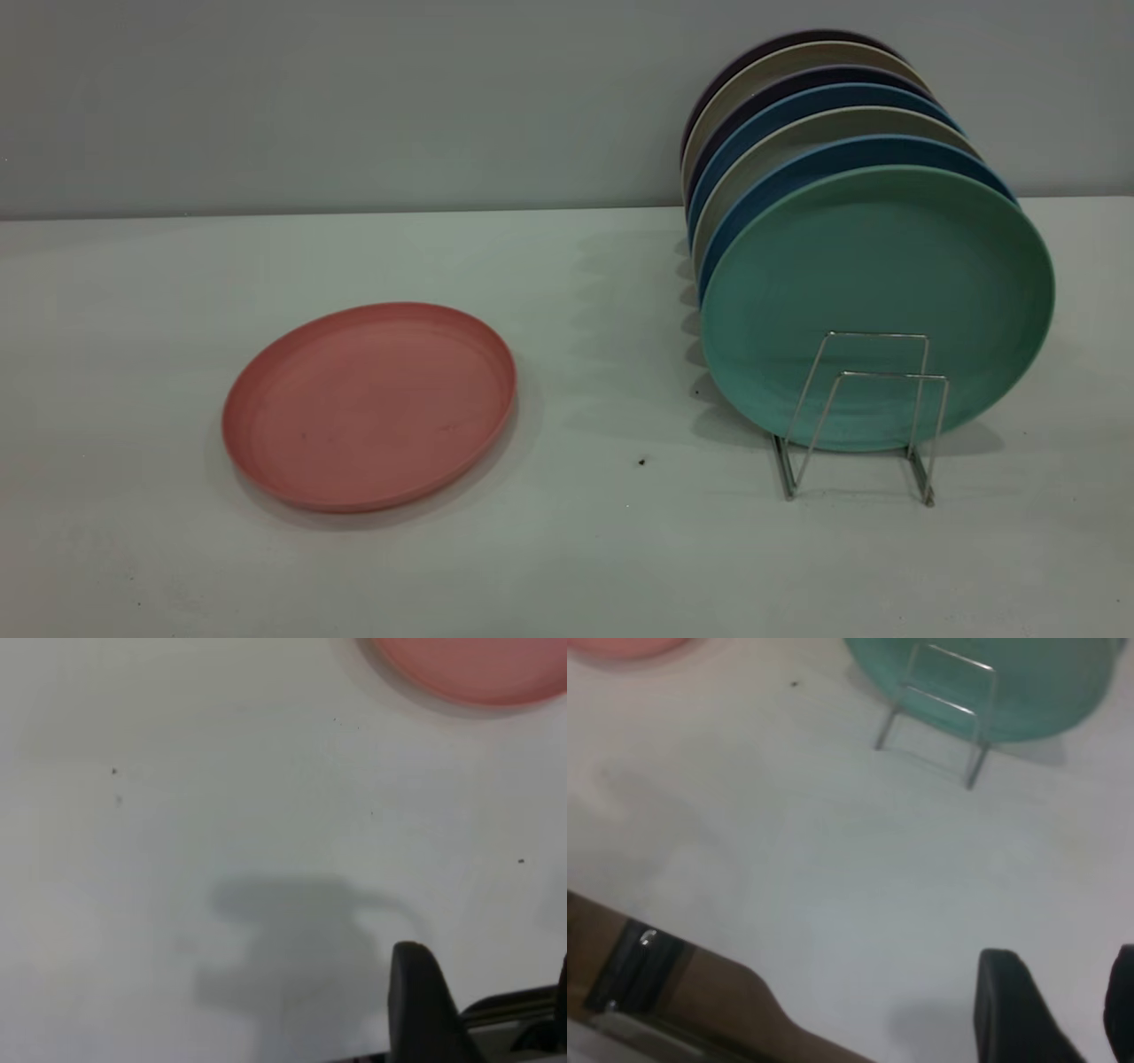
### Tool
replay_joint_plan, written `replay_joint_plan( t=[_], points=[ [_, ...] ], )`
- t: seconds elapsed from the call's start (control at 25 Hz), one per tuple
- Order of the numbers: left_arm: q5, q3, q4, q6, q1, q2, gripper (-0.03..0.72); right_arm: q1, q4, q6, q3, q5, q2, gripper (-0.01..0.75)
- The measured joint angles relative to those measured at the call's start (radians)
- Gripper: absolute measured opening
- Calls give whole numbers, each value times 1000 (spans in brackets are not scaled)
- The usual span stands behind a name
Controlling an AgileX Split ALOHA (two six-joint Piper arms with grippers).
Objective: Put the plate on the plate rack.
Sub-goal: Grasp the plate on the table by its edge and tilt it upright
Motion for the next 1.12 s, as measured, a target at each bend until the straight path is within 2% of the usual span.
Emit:
replay_joint_plan(
  t=[0.36, 0.56, 0.8, 0.96, 1.12],
  points=[
    [-159, -68, 0, -41, 4, 330, 371, 0, 134, -144, -61, -98, 240, 276],
    [-208, -119, -34, -30, 91, 487, 362, 0, 221, -230, -86, -136, 353, 276],
    [-231, -203, -169, 126, 197, 653, 362, 0, 328, -341, -124, -164, 459, 276],
    [-253, -271, -282, 263, 206, 769, 360, 0, 381, -403, -141, -183, 510, 276],
    [-257, -352, -334, 308, 206, 898, 360, 0, 422, -446, -153, -199, 554, 276]
  ],
)
